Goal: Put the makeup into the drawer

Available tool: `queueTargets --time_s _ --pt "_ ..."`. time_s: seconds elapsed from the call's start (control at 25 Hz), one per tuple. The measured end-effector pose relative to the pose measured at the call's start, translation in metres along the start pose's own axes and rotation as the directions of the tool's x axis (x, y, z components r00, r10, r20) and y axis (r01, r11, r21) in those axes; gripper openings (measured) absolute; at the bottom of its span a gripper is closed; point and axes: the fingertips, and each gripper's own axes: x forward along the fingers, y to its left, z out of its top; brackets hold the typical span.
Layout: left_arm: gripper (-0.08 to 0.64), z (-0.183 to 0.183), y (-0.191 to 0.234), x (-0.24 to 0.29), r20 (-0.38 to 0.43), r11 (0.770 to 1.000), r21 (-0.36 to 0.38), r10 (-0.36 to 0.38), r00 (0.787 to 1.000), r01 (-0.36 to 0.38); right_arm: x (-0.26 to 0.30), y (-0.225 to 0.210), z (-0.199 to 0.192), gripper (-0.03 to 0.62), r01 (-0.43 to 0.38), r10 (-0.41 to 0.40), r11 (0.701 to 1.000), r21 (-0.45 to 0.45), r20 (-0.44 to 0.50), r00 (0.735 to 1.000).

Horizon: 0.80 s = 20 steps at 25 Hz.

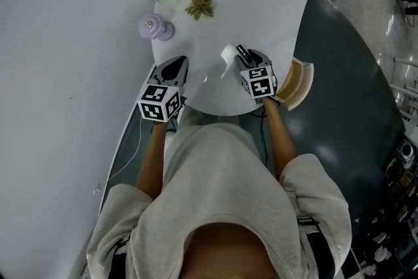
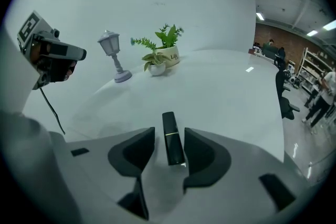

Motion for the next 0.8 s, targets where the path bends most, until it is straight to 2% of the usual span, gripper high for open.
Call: queueTargets --time_s 0.24,0.4,0.56,0.8 --pt "0.014 -0.002 0.001 0.002 -0.007 1.000 0.000 -0.019 1.000 0.019 0.008 0.000 -0.003 0.101 0.038 -0.038 0.999 -0.006 -0.041 0.998" --pt "0.014 -0.001 -0.005 0.008 -0.021 0.999 0.020 -0.049 0.999 0.049 0.009 -0.001 -0.003 0.095 0.035 -0.033 0.999 0.037 -0.043 0.999" --pt "0.014 0.003 -0.019 0.018 -0.038 0.994 0.057 -0.092 0.995 0.094 -0.004 -0.007 0.003 0.095 0.049 -0.051 0.992 0.116 0.014 0.999" --pt "0.014 0.005 -0.054 0.040 -0.084 0.976 0.120 -0.174 0.981 0.183 -0.055 -0.028 -0.006 0.095 0.120 -0.155 0.957 0.265 0.114 0.981"
